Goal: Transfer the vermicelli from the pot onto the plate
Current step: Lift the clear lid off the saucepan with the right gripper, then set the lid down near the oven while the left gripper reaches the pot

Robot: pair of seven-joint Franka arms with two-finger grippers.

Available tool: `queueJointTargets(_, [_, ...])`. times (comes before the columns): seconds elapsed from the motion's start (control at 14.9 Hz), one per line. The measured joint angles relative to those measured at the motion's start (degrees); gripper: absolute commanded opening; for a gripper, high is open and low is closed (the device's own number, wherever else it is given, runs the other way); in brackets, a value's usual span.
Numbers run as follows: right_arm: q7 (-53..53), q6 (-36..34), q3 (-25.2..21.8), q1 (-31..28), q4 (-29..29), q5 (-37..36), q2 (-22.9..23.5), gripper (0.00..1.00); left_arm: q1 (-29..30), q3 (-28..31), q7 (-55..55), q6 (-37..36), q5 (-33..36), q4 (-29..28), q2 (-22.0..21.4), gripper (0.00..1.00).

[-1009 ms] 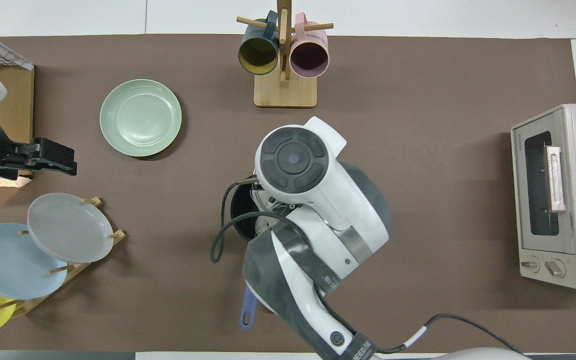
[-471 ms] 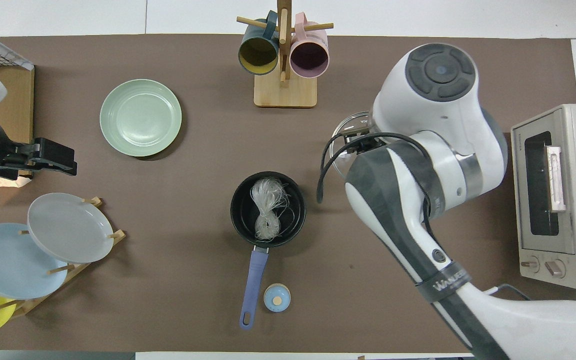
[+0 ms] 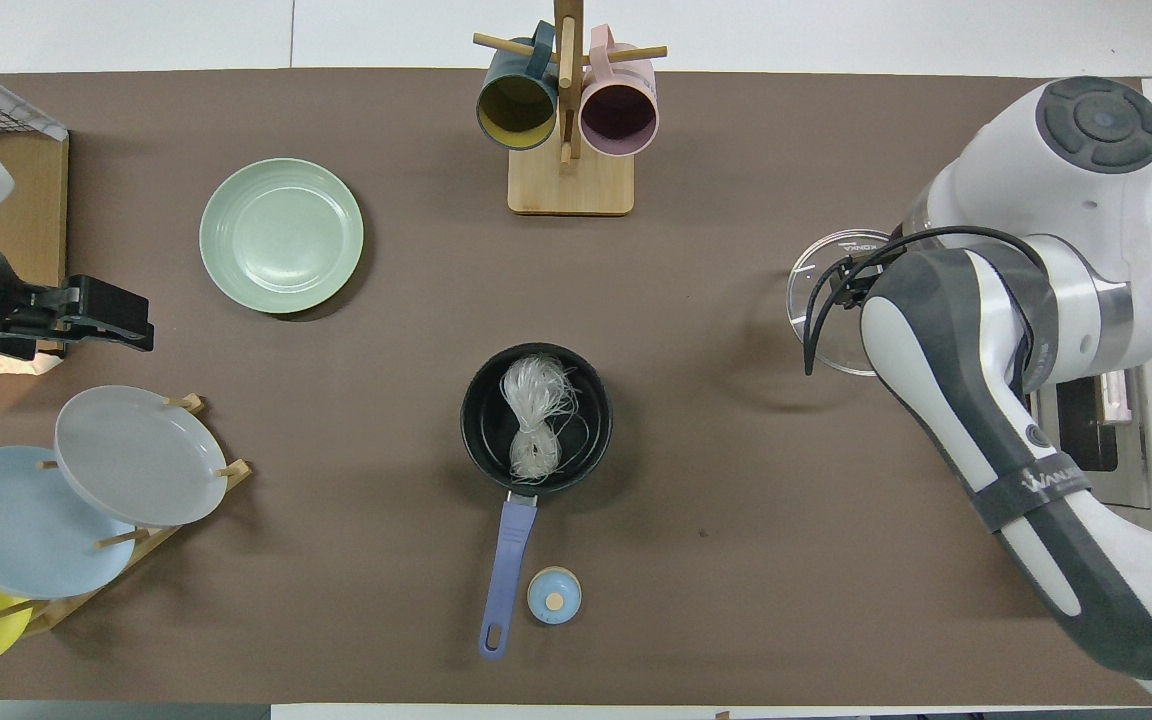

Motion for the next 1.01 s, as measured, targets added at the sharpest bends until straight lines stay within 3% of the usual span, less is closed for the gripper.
queueJointTargets(0.27, [-2.89, 9.86, -0.01, -2.41, -9.66, 0.00, -2.74, 0.58, -0.46, -0.43, -0.01, 0.23, -0.16, 0.00, 0.00, 1.00])
queueJointTargets(0.54, [-2.90, 19.82, 0.04, -2.46, -18.74, 0.00, -4.89, 0.58, -5.69, -0.83, -3.31, 3.40, -0.33, -1.01, -0.05, 1.00])
queueJointTargets(0.74, [-2.90, 21.18, 0.04, -2.68, -21.12, 0.00, -5.68, 0.60, -11.58, -1.15, -10.49, 9.41, -1.40, -4.63, 0.06, 1.00])
queueJointTargets(0.87, [-2.90, 22.36, 0.04, -2.92, -22.14, 0.00, -5.88, 0.68, -15.28, -1.33, -13.83, 14.47, -2.42, -7.84, 0.61, 1.00])
queueJointTargets(1.01, [-2.91, 22.82, 0.04, -3.06, -22.82, 0.00, -5.88, 0.70, -18.61, -1.37, -15.79, 18.87, -3.56, -10.35, 2.17, 1.00])
